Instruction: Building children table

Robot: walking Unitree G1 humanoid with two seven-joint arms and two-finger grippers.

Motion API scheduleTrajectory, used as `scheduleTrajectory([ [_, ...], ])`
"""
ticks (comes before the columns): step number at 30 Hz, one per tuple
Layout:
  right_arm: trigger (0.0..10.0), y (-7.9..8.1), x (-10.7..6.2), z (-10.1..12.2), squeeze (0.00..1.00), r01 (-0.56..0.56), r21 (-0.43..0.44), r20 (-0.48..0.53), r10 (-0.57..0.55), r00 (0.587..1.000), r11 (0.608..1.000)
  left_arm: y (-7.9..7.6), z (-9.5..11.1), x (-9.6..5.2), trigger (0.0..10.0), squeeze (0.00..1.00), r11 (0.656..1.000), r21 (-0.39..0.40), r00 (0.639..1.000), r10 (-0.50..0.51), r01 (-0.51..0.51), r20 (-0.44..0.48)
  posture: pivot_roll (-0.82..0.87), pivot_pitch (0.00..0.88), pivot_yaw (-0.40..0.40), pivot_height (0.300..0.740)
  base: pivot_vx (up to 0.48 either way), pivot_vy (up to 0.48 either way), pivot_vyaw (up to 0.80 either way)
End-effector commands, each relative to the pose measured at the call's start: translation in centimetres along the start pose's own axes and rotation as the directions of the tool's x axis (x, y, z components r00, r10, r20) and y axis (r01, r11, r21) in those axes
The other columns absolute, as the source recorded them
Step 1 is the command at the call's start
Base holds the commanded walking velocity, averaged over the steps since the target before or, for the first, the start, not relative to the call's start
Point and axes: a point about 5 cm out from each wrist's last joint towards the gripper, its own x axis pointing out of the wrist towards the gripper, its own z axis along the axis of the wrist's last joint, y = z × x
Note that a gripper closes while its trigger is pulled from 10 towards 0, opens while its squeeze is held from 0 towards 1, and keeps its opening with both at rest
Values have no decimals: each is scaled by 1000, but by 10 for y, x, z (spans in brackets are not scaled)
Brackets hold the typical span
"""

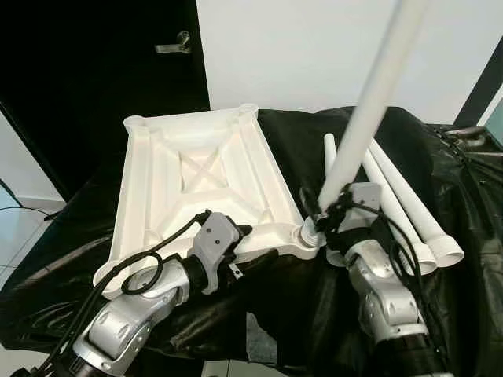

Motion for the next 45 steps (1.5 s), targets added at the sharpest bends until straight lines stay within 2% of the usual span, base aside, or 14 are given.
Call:
scheduleTrajectory([
  [1, 10000, -3, -1, -16, 0, 0, 30, -90, 2, 996, 1000, -1, 0, -1, 10000, 0, 998, 15, 998, -67, 67, -9, 113, 0, 16, 740, 0, 0, 0],
  [5, 10000, 0, 4, -15, 0, -56, 17, -95, 58, 994, 998, 0, 1, -1, 10000, 0, 998, 19, 998, -61, 61, -6, 120, 0, 12, 740, 0, 0, 0],
  [8, 10000, 12, 4, -16, 0, -154, -46, -99, 149, 984, 987, 1, 2, -1, 10000, 0, 998, 16, 998, -56, 56, -1, 121, 0, 11, 740, 0, 0, 0],
  [10, 10000, 12, 4, -16, 0, -154, -46, -99, 149, 984, 987, 1, 2, -1, 10000, 0, 998, 16, 998, -56, 56, -1, 121, 0, 11, 740, 0, 0, 0],
  [16, 10000, 27, 4, -17, 0, -232, -67, -102, 225, 969, 970, 1, 2, -1, 10000, 0, 999, 15, 999, -52, 52, -1, 123, 0, 7, 740, 0, 0, 0],
  [18, 10000, 32, 2, -18, 0, -268, -103, -111, 257, 960, 958, 1, 3, -1, 10000, 0, 999, 15, 999, -53, 53, 1, 123, 0, 5, 740, 0, 0, 0],
  [26, 10000, 31, -2, -17, 0, -240, -40, -109, 235, 966, 970, 1, 3, 0, 10000, 0, 999, 16, 999, -49, 49, -1, 113, 0, 4, 740, 0, 0, 0],
  [30, 10000, 26, -2, -15, 0, -205, -27, -100, 201, 974, 978, 2, 4, 1, 10000, 0, 999, 16, 999, -49, 49, 5, 106, 0, 8, 740, 0, 0, 0],
  [35, 10000, 14, 0, -13, 0, -123, 56, -95, 127, 987, 991, 4, 6, 1, 10000, 0, 999, 20, 999, -47, 47, 9, 106, 0, 6, 740, 0, 0, 0],
  [45, 10000, 5, -1, -14, 0, -51, 117, -116, 65, 991, 992, 4, 7, 1, 10000, 0, 999, 21, 999, -45, 45, 13, 109, 0, 5, 740, 0, 0, 0],
])
